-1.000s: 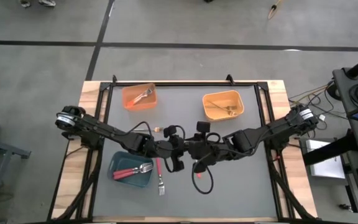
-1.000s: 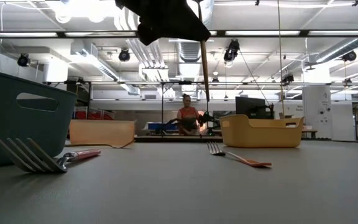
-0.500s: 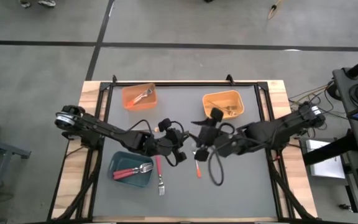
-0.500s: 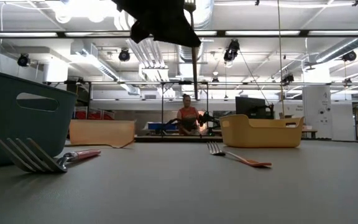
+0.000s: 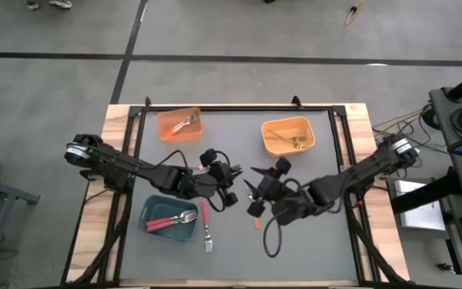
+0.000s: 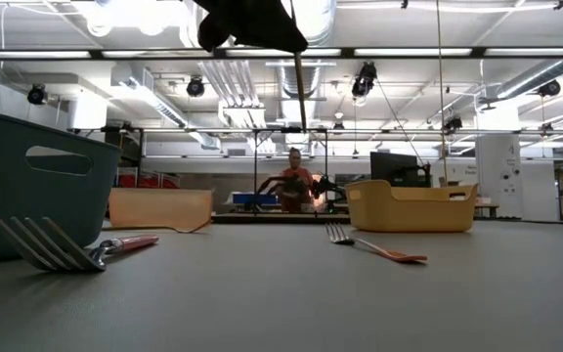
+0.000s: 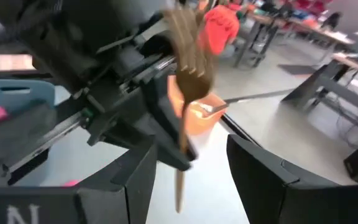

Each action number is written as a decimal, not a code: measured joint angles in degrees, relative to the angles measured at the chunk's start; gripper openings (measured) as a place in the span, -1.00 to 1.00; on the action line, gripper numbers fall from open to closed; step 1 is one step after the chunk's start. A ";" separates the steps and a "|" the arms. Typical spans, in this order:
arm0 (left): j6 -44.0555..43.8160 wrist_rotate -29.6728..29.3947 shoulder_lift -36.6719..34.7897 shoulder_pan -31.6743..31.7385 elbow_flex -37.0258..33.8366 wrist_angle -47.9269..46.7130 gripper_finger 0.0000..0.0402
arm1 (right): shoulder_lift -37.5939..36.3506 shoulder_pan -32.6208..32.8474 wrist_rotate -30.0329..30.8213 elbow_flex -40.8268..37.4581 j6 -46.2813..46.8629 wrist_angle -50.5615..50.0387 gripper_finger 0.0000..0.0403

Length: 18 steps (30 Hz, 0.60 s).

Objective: Sort silverware by color (type)
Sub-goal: Put the gold fork into the yellow bin

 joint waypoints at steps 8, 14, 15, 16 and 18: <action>0.02 0.04 0.00 0.00 0.00 -0.28 -0.99 | 6.69 0.02 8.64 -4.69 -8.15 21.34 -0.17; -0.36 -0.19 0.00 0.00 0.00 -1.91 -0.99 | 7.97 -0.50 10.06 -4.56 -8.74 23.55 -0.22; -0.15 -0.10 -0.02 0.00 0.00 -2.23 -0.99 | 7.96 -0.50 10.05 -4.54 -9.72 23.54 -0.22; 0.53 0.62 -0.10 0.00 0.00 -2.37 -0.99 | 7.80 -0.50 9.95 -4.46 -11.00 23.54 -0.22; 2.25 3.08 -0.13 -0.11 0.00 -2.50 -0.99 | 7.62 -0.50 9.61 -3.95 -12.52 23.64 -0.22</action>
